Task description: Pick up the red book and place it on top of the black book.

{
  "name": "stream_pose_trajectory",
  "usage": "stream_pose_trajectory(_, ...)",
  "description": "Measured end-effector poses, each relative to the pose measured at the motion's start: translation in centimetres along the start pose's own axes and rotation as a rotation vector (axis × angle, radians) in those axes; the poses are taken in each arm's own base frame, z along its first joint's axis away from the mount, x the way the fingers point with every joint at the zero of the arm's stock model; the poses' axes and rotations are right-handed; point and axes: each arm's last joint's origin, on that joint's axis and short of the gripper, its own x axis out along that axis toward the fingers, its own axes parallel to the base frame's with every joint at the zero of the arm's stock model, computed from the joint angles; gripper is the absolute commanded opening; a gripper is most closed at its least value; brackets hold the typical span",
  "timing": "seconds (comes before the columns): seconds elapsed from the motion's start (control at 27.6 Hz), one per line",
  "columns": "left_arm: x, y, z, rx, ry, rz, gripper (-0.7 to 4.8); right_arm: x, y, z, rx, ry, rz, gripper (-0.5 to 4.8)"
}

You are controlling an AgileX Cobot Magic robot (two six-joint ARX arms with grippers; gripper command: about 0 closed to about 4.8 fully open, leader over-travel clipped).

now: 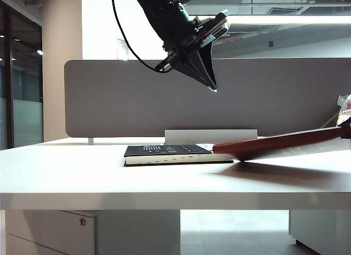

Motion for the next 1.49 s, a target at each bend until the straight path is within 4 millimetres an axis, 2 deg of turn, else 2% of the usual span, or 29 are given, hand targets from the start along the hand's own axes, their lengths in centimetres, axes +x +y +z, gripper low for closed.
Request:
stream_pose_trajectory(0.25, -0.4, 1.1, -0.1, -0.022, -0.002, 0.014, -0.06, 0.1, 0.6, -0.2, -0.013, 0.022, 0.051, -0.03)
stream_pose_trajectory(0.47, -1.3, 3.2, -0.8, -0.082, 0.034, 0.039, -0.06, 1.2, 1.3, -1.7, -0.043, 0.080, 0.088, -0.03)
stream_pose_trajectory(0.69, -1.6, 3.8, -1.3, -0.090, 0.074, 0.039, -0.06, 3.4, 3.7, -2.9, -0.095, 0.156, 0.155, -0.03)
stream_pose_trajectory(0.91, -1.7, 3.9, -1.4, -0.083, 0.075, 0.020, -0.06, 4.1, 4.4, -3.6, -0.111, 0.194, 0.176, -0.03)
stream_pose_trajectory(1.16, -2.9, 6.4, -2.1, -0.142, 0.086, 0.049, -0.06, 4.4, 5.3, -4.3, -0.115, 0.210, 0.240, -0.03)
stream_pose_trajectory(1.41, -3.0, 6.4, -2.3, -0.136, 0.110, 0.044, -0.06, 6.2, 9.2, -6.0, -0.169, 0.306, 0.385, -0.03)
stream_pose_trajectory(1.49, -3.1, 6.6, -2.4, -0.141, 0.112, 0.044, -0.06, 6.4, 9.7, -6.2, -0.167, 0.311, 0.401, -0.03)
